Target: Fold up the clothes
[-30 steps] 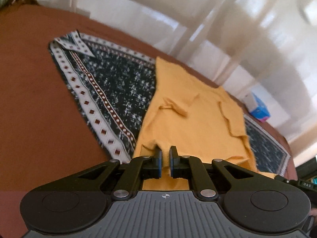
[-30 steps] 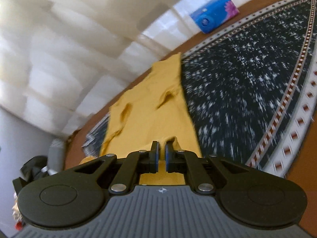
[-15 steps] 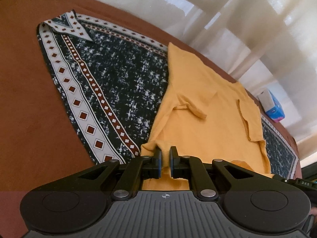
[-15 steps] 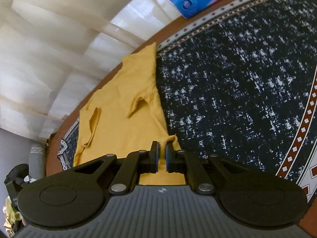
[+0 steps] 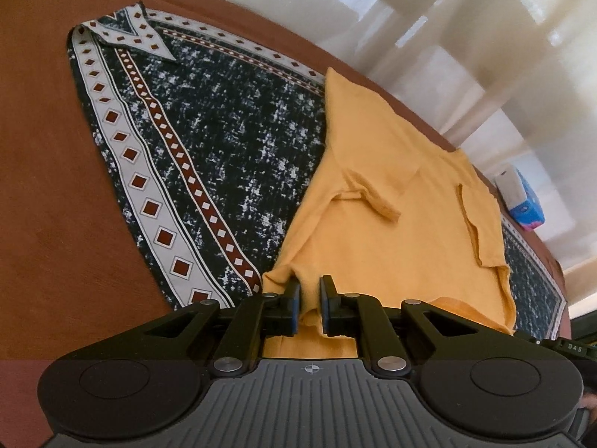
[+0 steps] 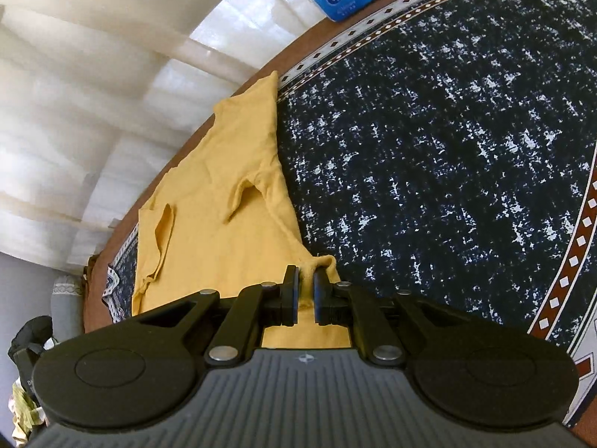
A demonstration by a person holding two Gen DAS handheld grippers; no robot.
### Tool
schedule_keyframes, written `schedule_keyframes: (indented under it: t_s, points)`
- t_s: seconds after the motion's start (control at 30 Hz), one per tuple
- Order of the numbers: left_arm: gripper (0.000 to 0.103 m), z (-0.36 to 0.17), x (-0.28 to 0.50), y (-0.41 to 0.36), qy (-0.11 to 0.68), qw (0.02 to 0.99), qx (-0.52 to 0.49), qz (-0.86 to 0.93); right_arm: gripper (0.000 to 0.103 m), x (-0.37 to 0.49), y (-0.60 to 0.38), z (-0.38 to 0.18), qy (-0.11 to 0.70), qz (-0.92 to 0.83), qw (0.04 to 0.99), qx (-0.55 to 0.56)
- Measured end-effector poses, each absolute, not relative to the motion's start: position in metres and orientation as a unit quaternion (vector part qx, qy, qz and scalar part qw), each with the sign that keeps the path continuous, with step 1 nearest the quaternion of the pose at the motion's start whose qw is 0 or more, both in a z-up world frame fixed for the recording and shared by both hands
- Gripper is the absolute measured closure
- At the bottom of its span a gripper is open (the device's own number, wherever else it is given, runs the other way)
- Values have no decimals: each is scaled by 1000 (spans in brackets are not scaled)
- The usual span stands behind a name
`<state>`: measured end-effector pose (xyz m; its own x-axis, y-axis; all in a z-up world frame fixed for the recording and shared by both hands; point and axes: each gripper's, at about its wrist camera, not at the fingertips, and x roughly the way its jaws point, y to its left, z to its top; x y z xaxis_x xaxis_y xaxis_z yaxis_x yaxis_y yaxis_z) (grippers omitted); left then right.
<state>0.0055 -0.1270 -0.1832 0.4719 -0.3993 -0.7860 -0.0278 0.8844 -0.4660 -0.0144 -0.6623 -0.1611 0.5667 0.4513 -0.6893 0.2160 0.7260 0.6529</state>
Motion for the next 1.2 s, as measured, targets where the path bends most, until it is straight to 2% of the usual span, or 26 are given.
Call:
schedule_keyframes:
  t_s: [0.23,0.3,0.37,0.4,0.6,0.7,0.8,1.0,1.1,1.2]
  points:
    - [75,-184,7,-130,504,830,-216,-106,92,-13,-663,-160,457,72,807,367]
    - [75,-182,8,-129,505,829,-219,-103,83,-13,-664,-158,454,72,807,371]
    - [74,-182,9,-130,505,829,-220,-100,69,-13,-667,-154,439,69,810,381]
    - [74,-182,10,-130,505,829,-221,-98,67,-12,-668,-152,431,65,812,387]
    - [65,-178,16,-132,490,831,-248,-83,67,-4,-671,-143,410,56,825,384]
    - [60,-170,18,-127,468,838,-270,-69,67,-4,-661,-134,413,76,838,348]
    - [60,-160,17,-124,451,848,-271,-68,67,-7,-646,-124,422,107,852,290]
    - [57,-153,11,-156,465,859,-146,-153,67,-11,-611,-123,464,166,855,160]
    - [56,-167,15,-175,480,857,-96,-158,67,-3,-603,-132,471,157,857,141]
    - [56,-179,26,-178,482,862,-96,-124,71,9,-600,-140,470,140,861,132]
